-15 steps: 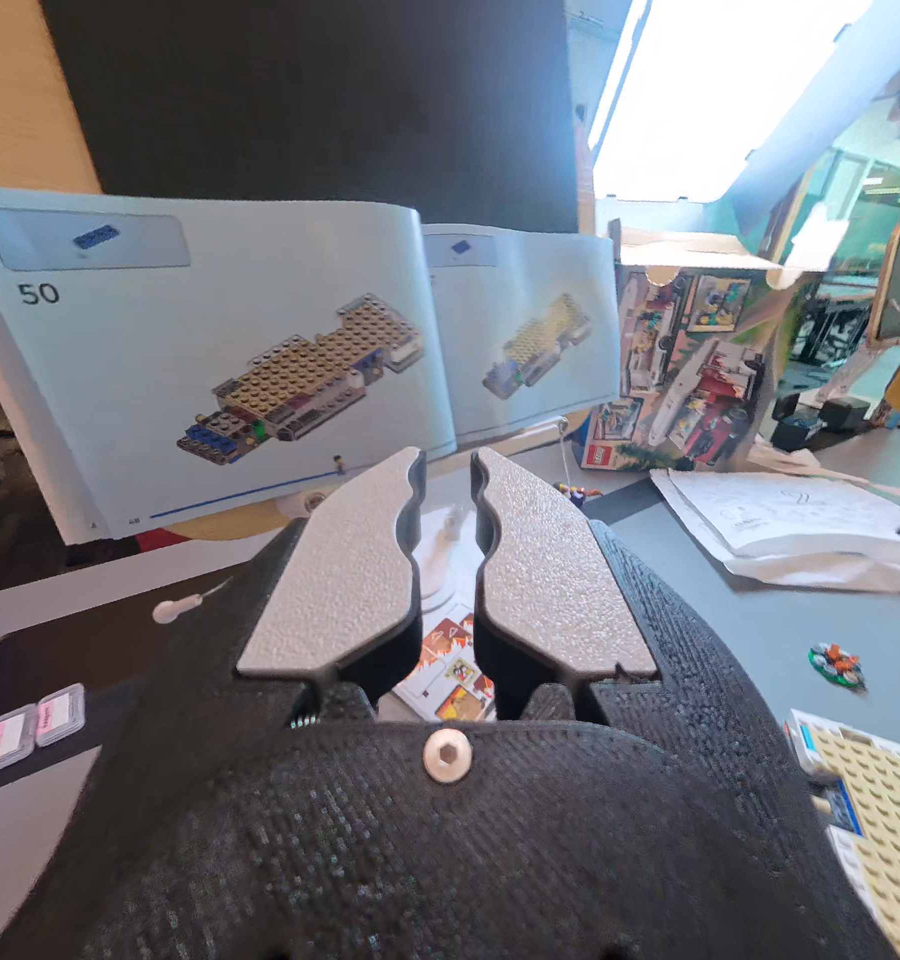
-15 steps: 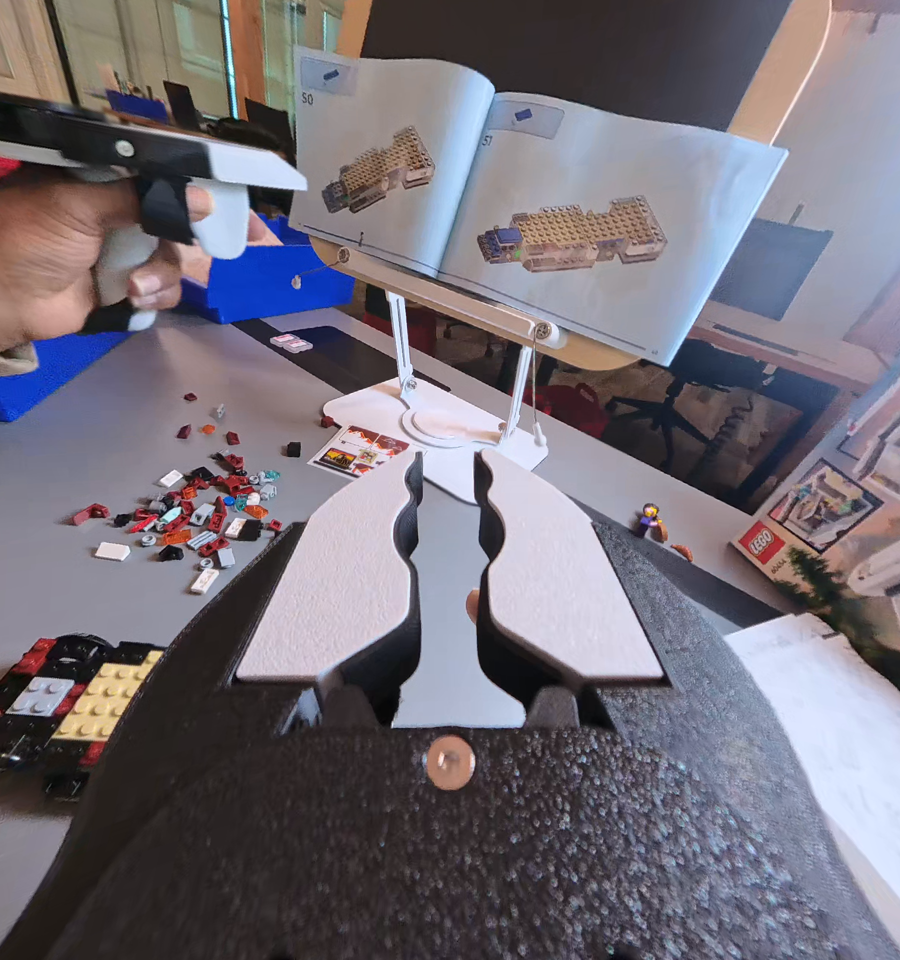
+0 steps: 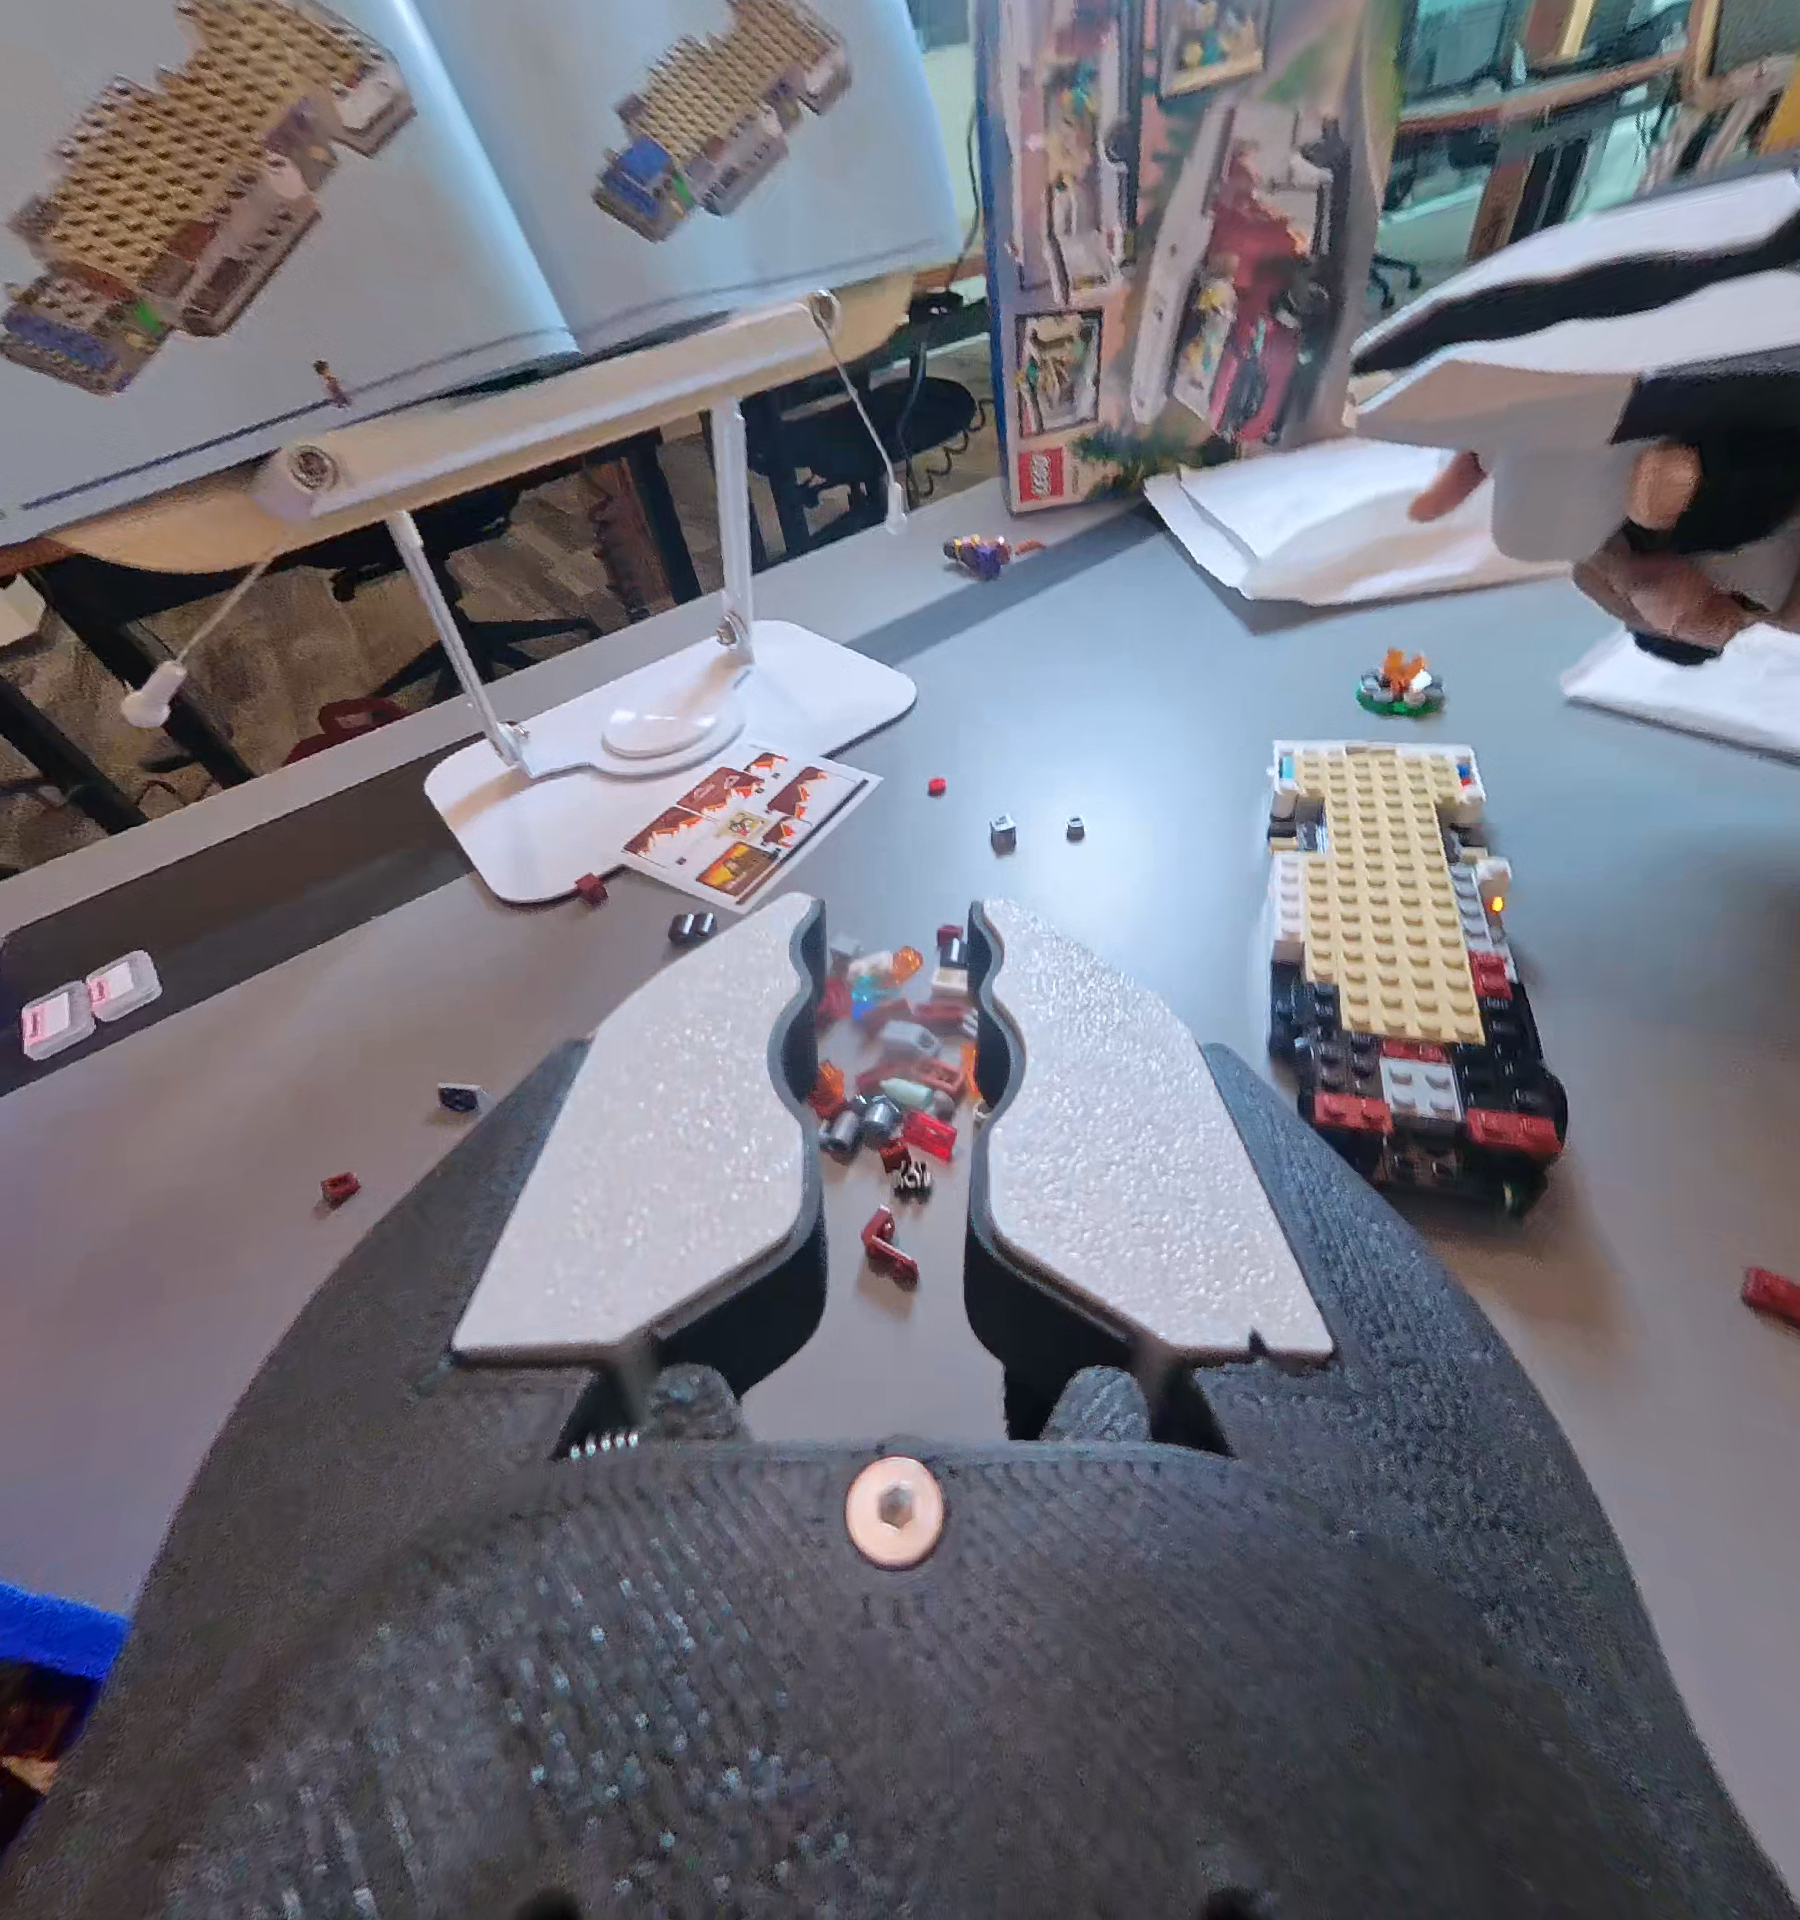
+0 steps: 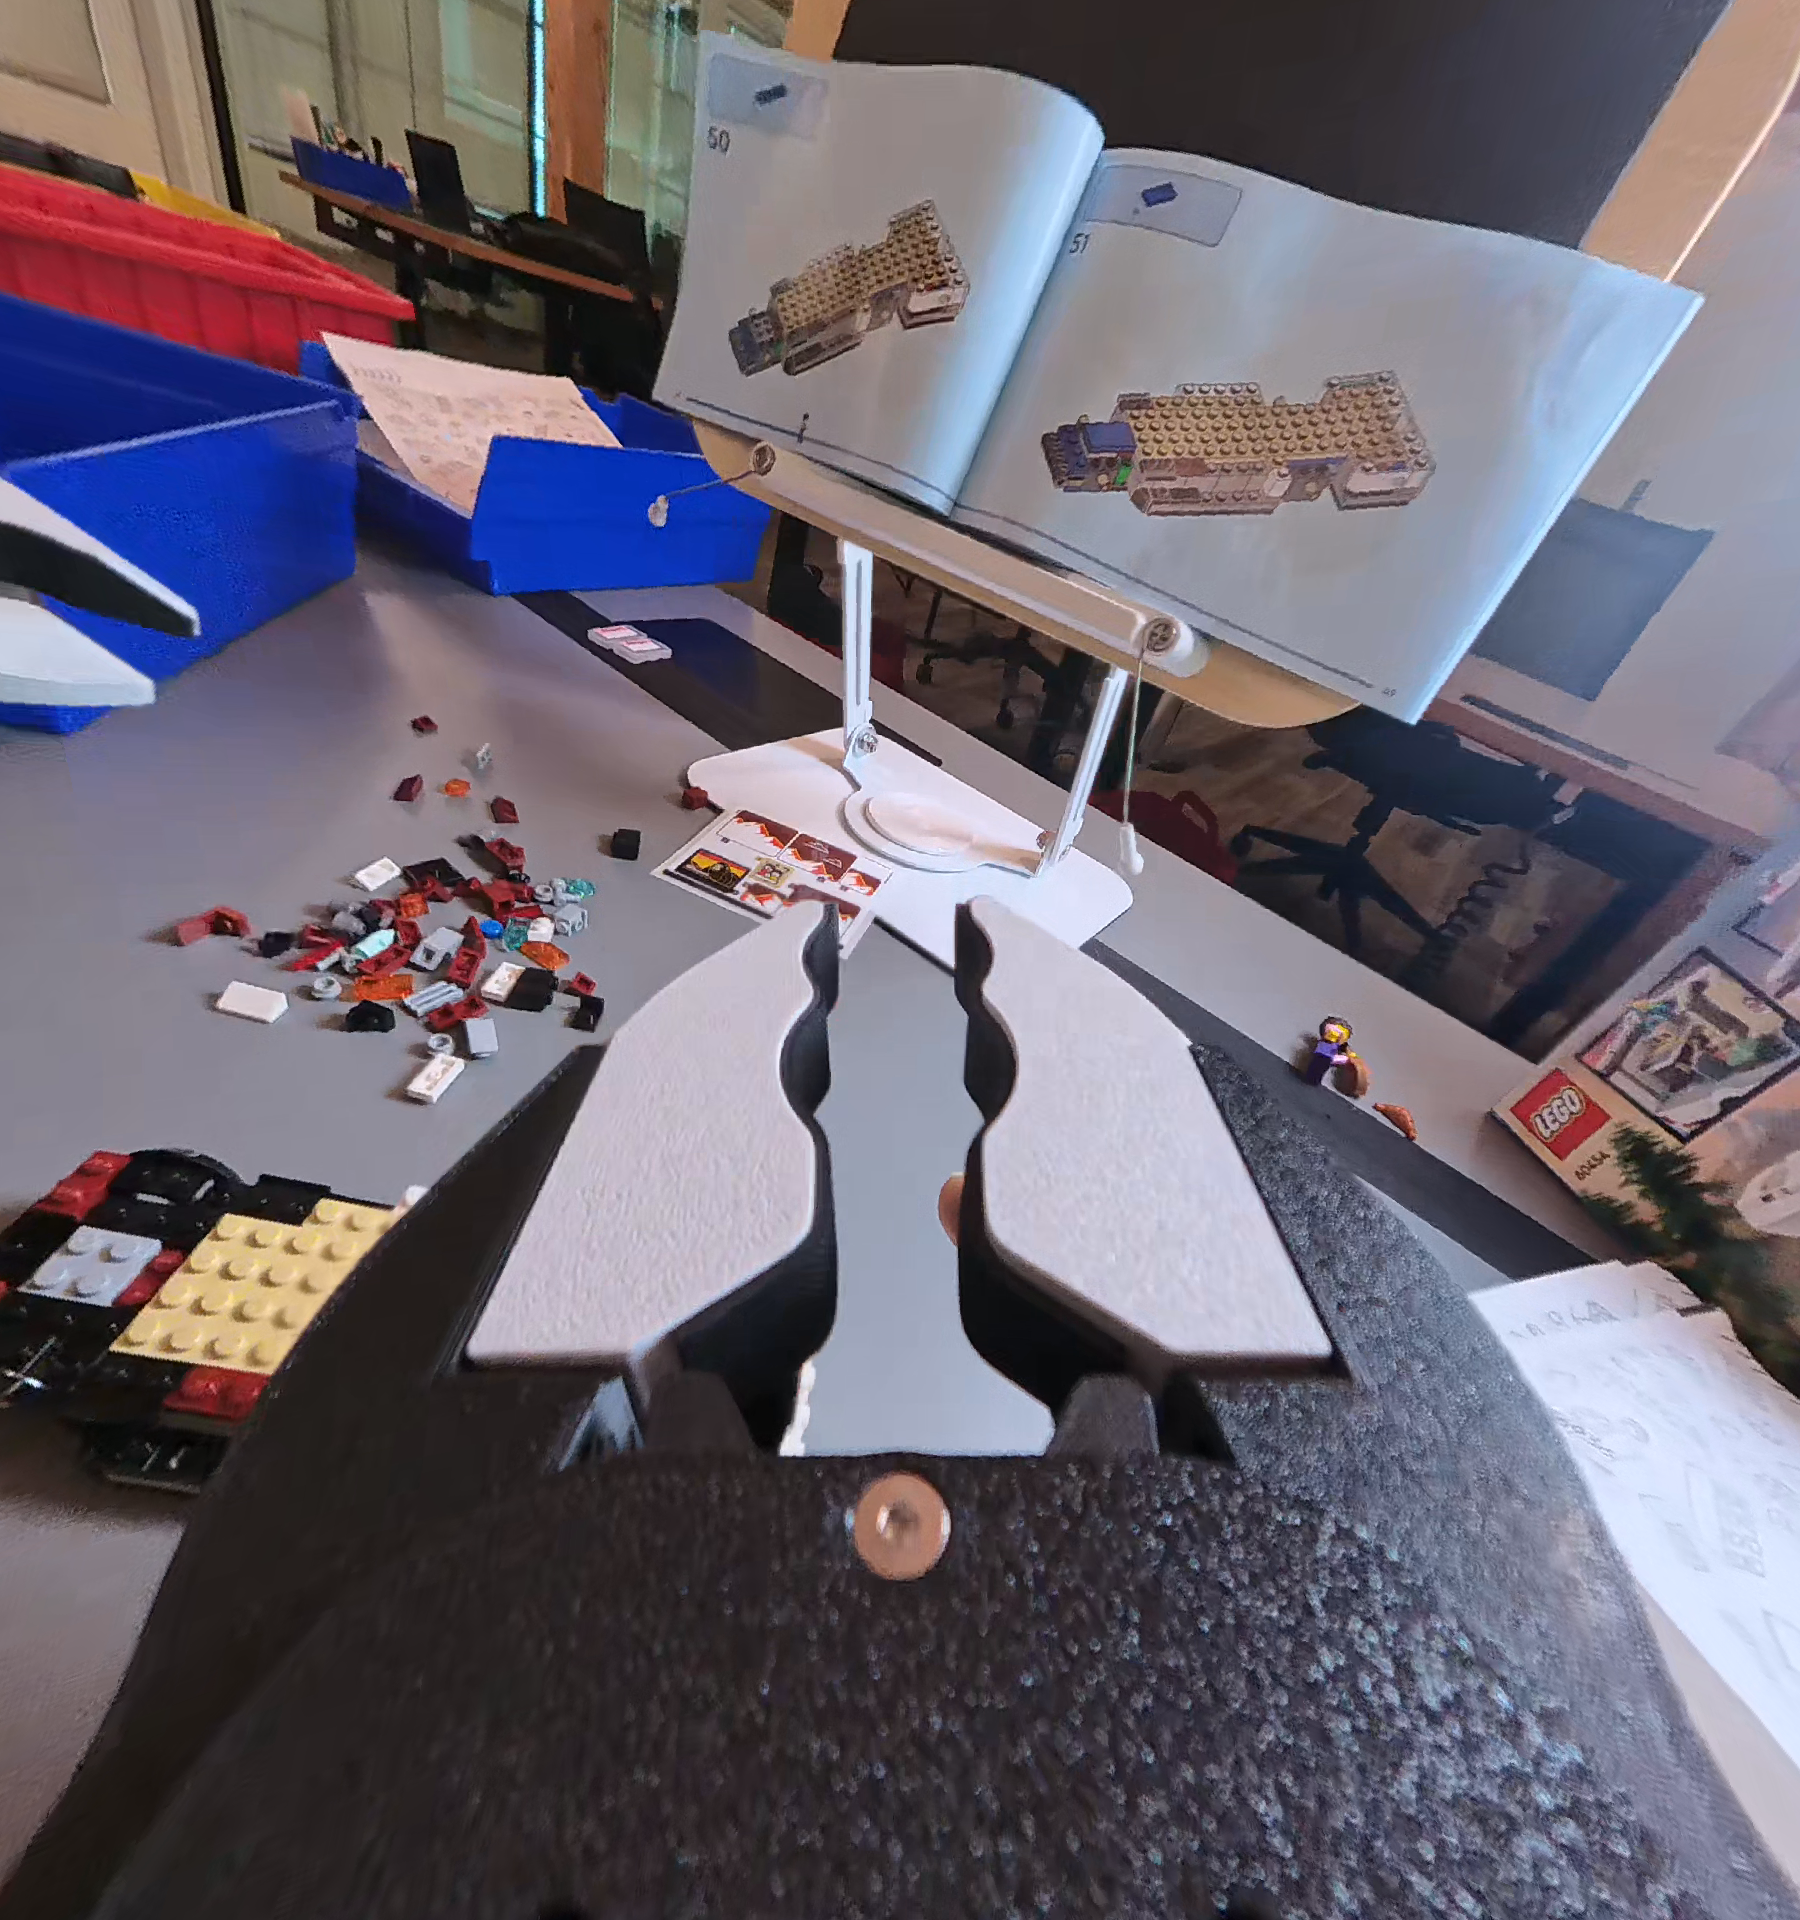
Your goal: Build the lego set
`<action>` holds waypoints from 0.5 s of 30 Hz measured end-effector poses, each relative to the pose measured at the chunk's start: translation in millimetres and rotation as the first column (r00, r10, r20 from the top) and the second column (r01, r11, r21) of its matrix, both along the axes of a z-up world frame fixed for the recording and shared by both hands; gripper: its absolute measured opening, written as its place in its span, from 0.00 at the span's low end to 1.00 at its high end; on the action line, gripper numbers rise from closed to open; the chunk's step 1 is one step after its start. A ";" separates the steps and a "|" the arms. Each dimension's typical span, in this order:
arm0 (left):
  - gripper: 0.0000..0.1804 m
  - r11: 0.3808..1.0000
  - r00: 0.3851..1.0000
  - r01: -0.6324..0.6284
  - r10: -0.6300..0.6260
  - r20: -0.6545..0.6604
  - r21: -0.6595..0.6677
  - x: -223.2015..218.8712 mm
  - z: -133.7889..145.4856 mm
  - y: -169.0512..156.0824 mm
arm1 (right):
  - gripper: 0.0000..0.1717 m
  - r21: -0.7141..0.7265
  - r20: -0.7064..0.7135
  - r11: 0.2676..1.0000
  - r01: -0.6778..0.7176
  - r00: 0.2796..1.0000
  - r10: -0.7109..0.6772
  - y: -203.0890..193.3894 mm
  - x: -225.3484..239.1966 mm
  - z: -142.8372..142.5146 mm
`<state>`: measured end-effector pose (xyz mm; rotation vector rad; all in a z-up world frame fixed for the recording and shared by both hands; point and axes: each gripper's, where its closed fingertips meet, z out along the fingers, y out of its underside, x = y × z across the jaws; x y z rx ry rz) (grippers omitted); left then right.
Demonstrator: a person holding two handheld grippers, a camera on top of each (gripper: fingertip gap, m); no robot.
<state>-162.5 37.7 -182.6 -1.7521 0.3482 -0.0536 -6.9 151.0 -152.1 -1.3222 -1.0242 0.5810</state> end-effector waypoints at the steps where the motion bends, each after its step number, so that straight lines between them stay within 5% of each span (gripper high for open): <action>1: 0.15 1.000 0.999 0.014 -0.014 -0.028 -0.010 4.3 -4.1 -2.4 | 0.12 0.014 0.010 1.000 -0.005 1.000 0.005 -1.6 -1.8 -2.4; 9: 0.16 0.981 0.981 0.178 -0.183 -0.057 -0.081 51.3 -31.4 -7.2 | 0.14 0.049 0.064 0.998 -0.032 0.998 0.028 -8.7 -10.2 -19.7; 15: 0.16 0.986 0.988 0.149 -0.151 -0.033 -0.069 44.7 -29.9 -3.9 | 0.17 0.071 0.025 0.997 0.021 0.999 -0.023 -1.4 0.0 -8.8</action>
